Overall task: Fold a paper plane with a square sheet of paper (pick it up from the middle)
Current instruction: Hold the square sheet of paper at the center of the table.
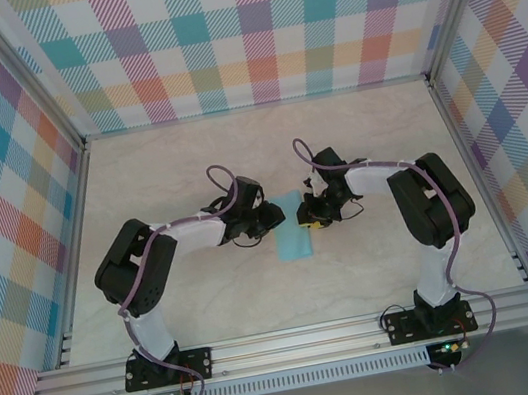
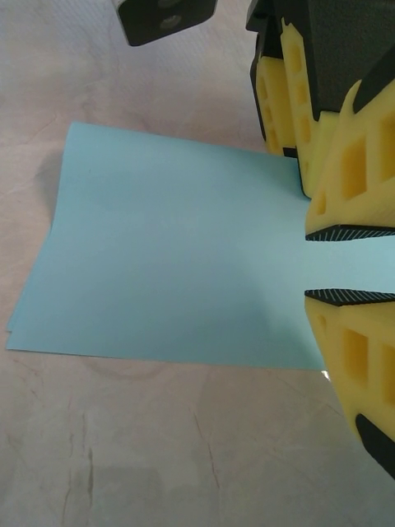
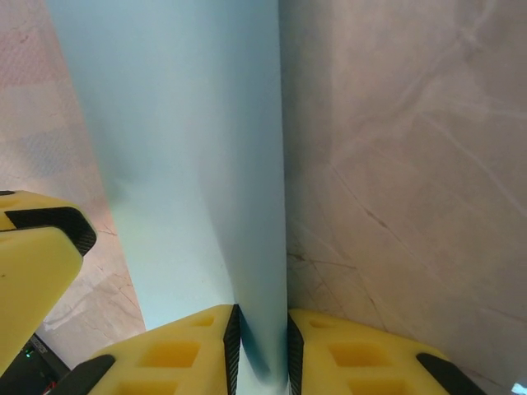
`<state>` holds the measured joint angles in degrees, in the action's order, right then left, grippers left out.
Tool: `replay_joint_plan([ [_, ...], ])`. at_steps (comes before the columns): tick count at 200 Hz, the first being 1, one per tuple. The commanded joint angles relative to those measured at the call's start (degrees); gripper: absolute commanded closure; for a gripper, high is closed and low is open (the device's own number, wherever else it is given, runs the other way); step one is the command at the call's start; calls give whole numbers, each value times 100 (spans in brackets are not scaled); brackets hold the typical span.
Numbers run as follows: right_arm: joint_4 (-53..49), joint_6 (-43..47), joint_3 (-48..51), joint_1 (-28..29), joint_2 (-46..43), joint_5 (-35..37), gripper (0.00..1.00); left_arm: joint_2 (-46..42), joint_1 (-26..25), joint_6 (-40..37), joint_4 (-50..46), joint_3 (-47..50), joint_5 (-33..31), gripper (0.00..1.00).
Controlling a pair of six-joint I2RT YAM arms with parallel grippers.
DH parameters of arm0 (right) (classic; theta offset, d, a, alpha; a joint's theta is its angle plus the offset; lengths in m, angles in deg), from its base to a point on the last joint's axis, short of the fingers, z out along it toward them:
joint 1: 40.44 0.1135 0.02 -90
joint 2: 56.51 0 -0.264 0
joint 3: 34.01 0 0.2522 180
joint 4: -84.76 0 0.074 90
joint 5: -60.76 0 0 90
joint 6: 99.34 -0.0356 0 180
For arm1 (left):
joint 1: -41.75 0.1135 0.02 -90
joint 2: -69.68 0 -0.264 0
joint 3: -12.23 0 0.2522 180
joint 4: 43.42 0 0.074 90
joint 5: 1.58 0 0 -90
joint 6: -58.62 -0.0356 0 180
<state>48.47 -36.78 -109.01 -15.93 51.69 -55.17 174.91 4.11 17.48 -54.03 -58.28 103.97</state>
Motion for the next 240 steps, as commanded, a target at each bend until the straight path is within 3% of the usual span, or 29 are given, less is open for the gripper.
replay_joint_plan([
  [1, -323, 150, 153, -52, 407, 914, 76, 112, -67, 36, 13, -152, 80, 75],
  [109, -350, 158, 129, -52, 447, 948, 79, 137, -67, -12, -10, -227, 76, 75],
  [194, -363, 208, 138, -52, 379, 976, 75, 206, -67, -54, 18, -271, 75, 75],
  [240, 20, 253, 340, -60, 187, 424, 79, 156, -67, -120, -65, -342, 56, 75],
])
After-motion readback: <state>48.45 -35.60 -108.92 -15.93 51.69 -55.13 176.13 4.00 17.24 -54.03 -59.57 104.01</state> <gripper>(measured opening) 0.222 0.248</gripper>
